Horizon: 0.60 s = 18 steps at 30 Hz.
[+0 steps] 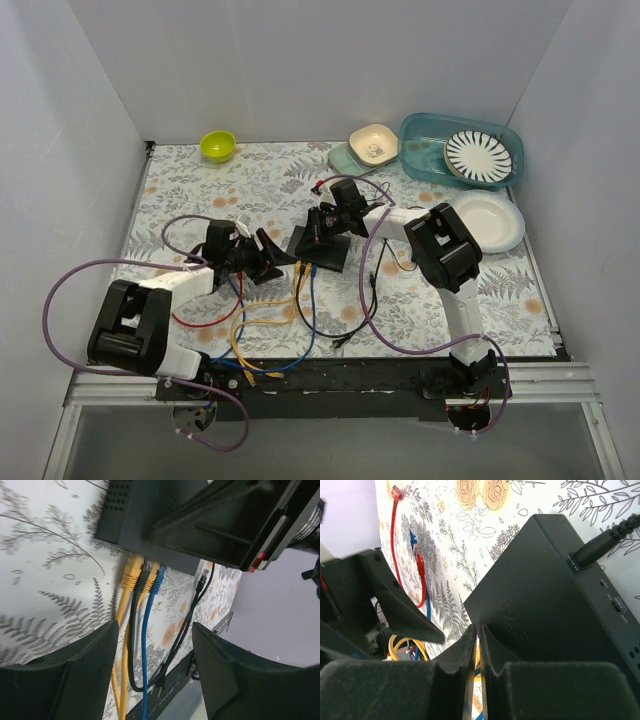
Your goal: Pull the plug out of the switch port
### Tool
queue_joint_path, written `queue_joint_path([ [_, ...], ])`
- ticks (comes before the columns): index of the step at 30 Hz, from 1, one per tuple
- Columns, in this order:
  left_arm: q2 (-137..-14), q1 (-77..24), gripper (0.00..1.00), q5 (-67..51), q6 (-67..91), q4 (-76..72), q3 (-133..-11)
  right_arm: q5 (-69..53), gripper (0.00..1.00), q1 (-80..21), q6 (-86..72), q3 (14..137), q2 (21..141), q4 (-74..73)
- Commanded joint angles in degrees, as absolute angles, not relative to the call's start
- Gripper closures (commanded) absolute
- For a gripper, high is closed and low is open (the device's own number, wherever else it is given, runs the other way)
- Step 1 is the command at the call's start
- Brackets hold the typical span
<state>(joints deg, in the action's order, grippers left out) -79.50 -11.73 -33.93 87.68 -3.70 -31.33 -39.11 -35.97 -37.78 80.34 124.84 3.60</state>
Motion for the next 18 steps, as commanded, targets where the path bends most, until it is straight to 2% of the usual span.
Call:
queue_joint_path([
  [1,-85.4,-15.6,0.43,-34.2,89.8,-9.6,-33.4,-31.9,0.85,-35.6,-35.0,77.3,126.9,-2.7],
  [8,-96.0,-16.7,0.54,-32.9,88.9,-12.9,-34.6,-31.7,0.85,-35.6,-34.8,76.6,126.4,-2.9],
  [18,-98.2,-16.8,0.62,-26.2,91.8,-14.8,-34.9,-31.1,0.85,-35.4,-34.5,75.0,124.5,-3.0],
])
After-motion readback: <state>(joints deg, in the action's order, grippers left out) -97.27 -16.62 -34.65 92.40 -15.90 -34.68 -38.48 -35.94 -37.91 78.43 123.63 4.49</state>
